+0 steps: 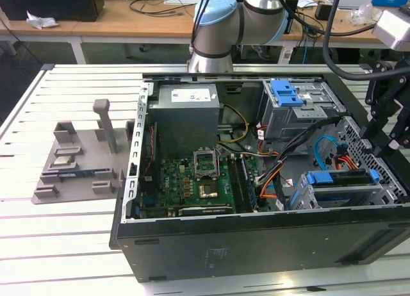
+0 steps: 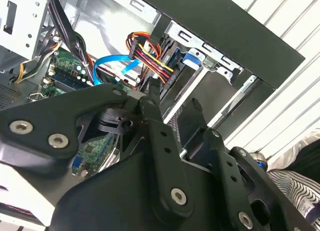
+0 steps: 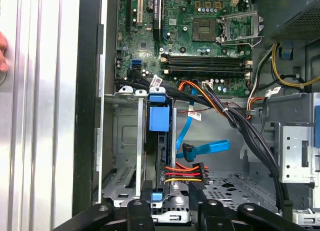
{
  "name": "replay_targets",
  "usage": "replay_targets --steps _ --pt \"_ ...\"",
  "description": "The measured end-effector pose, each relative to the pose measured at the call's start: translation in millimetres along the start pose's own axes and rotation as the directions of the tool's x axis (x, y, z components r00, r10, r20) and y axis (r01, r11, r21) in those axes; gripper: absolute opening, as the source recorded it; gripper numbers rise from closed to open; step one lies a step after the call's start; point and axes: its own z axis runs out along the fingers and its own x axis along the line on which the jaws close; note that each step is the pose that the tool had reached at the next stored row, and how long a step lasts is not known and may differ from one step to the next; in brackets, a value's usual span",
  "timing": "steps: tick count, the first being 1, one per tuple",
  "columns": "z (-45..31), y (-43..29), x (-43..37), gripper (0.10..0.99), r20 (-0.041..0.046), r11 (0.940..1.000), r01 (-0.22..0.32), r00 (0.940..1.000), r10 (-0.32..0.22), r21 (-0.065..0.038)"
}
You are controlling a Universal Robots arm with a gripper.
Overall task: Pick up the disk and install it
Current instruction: 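Insert the second disk wire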
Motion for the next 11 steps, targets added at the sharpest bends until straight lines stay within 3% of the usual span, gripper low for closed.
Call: replay_targets --steps 1,2,7,11 --pt "0.0 0.0 0.0 0.42 0.0 1.0 0.0 1.0 0.0 0.0" --pt "-0.2 0.8 -0.1 0.42 -0.0003 1.0 0.0 1.0 0.0 0.0" --pt "3.9 21.8 -7.2 0.42 -0.0017 0.9999 0.011 0.9999 -0.011 0.0" --pt "13.4 30.6 -10.0 0.42 -0.0033 0.9997 0.025 0.9997 -0.025 0.0"
